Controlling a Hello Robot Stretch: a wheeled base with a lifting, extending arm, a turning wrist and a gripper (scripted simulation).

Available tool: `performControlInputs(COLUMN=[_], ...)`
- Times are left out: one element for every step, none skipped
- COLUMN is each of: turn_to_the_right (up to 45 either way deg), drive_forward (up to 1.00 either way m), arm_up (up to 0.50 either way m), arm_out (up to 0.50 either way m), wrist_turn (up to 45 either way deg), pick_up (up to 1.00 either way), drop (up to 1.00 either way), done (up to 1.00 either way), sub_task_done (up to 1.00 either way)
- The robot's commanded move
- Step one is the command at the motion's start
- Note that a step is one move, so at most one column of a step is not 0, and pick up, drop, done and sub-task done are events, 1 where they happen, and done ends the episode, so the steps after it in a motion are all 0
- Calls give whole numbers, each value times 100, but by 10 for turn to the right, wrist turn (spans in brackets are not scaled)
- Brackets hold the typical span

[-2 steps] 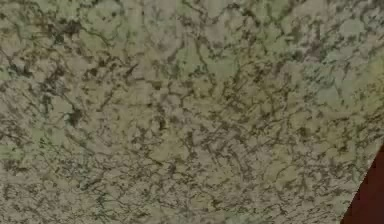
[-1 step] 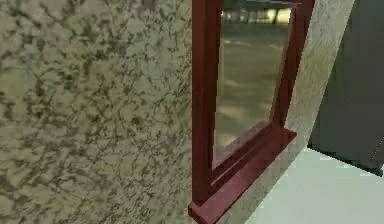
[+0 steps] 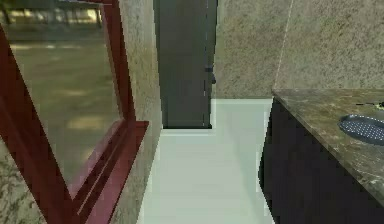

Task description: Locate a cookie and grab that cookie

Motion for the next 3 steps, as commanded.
performControlInputs(turn_to_the_right=[90,0,30], drive_forward=[0,100,0], arm_up=[0,0,0], arm_out=[0,0,0], wrist_turn=[0,0,0], pick_up=[0,0,0], drop=[0,0,0], done=[0,0,0], sub_task_done=[0,0,0])
